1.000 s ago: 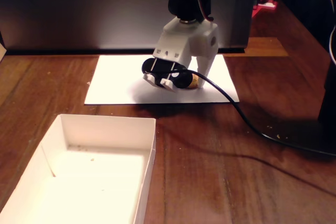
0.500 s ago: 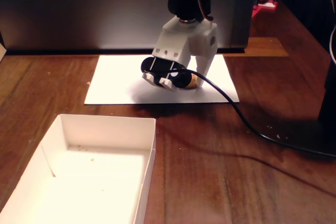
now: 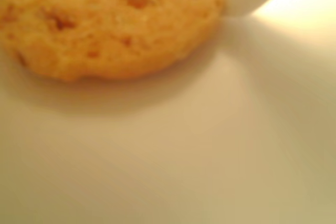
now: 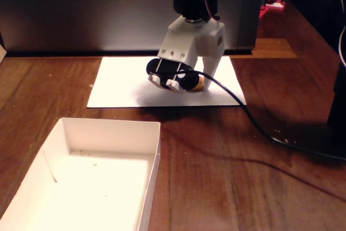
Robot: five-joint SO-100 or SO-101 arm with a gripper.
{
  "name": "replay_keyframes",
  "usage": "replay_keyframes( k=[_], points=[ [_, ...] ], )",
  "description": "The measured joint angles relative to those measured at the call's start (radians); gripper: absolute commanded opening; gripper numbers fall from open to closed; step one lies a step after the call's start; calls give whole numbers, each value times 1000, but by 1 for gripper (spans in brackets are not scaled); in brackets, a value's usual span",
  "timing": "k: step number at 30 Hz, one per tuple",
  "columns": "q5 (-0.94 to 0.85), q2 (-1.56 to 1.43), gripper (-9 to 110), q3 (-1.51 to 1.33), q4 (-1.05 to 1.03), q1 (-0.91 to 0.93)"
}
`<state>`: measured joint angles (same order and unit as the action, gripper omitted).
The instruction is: Grasp a mini cookies block and put it in the white box.
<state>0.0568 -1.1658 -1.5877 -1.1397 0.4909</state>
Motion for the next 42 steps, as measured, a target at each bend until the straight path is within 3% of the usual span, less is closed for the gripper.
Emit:
replay_keyframes(
  k=[15,22,35,42],
  points=[
    [-178,-482,16,0,-12,-46],
    [-270,-649,16,0,-14,-186],
    [-229,-686,16,0,-14,-518],
    [-160,-522,16,5,-5,-695]
  ],
)
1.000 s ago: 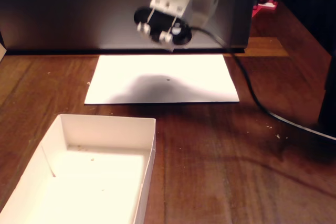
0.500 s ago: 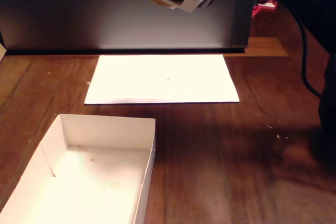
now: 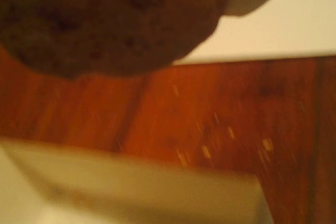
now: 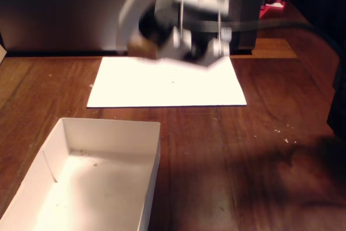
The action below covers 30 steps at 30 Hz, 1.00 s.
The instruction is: Grasp a mini cookies block and put it in the white box.
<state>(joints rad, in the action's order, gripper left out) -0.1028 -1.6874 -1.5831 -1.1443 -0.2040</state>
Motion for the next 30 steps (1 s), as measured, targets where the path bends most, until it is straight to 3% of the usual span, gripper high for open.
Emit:
replay_keyframes(
  k=[23,30],
  points=[
    [77,413,21,178,204,-80],
    [71,416,41,179,204,-97]
  ],
)
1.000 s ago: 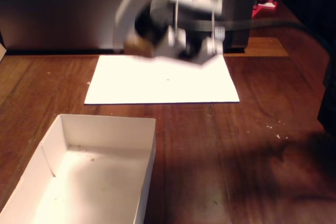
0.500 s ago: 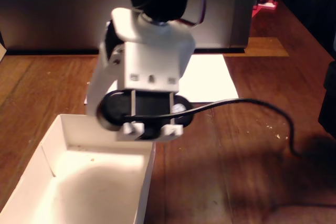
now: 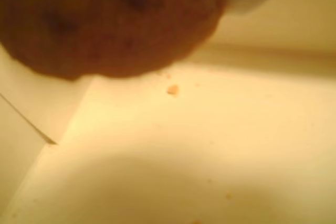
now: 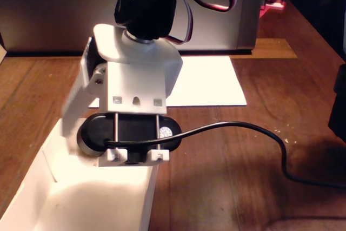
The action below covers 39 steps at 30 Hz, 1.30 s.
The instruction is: Grasp a mini cookies block and put it in the white box.
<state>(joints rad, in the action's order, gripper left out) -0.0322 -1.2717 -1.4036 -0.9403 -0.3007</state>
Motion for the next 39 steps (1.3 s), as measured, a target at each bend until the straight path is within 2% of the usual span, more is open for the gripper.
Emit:
replay_keyframes(
  k=[6,12,14,27,34,39],
  points=[
    [-15,0,39,0,-8,8],
    [-15,0,7,0,-41,28],
    [-15,0,0,0,-63,52],
    [-15,-106,0,38,-314,281],
    [-35,-443,0,-25,-416,460],
    [-104,-831,0,-373,-311,499]
  ],
)
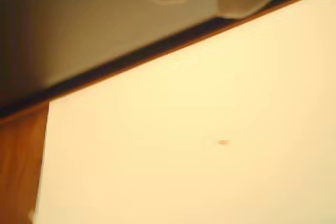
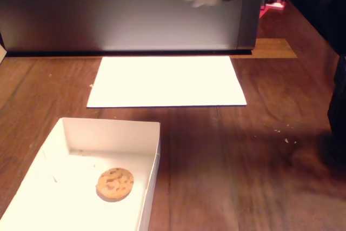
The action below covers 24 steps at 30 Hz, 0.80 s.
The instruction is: Grasp a mini cookies block and put it in the white box.
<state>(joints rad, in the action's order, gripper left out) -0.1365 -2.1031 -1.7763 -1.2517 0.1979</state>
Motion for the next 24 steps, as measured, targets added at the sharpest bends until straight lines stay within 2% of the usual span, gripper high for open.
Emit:
replay_keyframes(
  k=[5,10,24],
  points=[
    [-23,-353,0,-502,112,6],
    [-9,-512,0,-827,184,6],
    [15,-690,0,-1052,301,5]
  ],
)
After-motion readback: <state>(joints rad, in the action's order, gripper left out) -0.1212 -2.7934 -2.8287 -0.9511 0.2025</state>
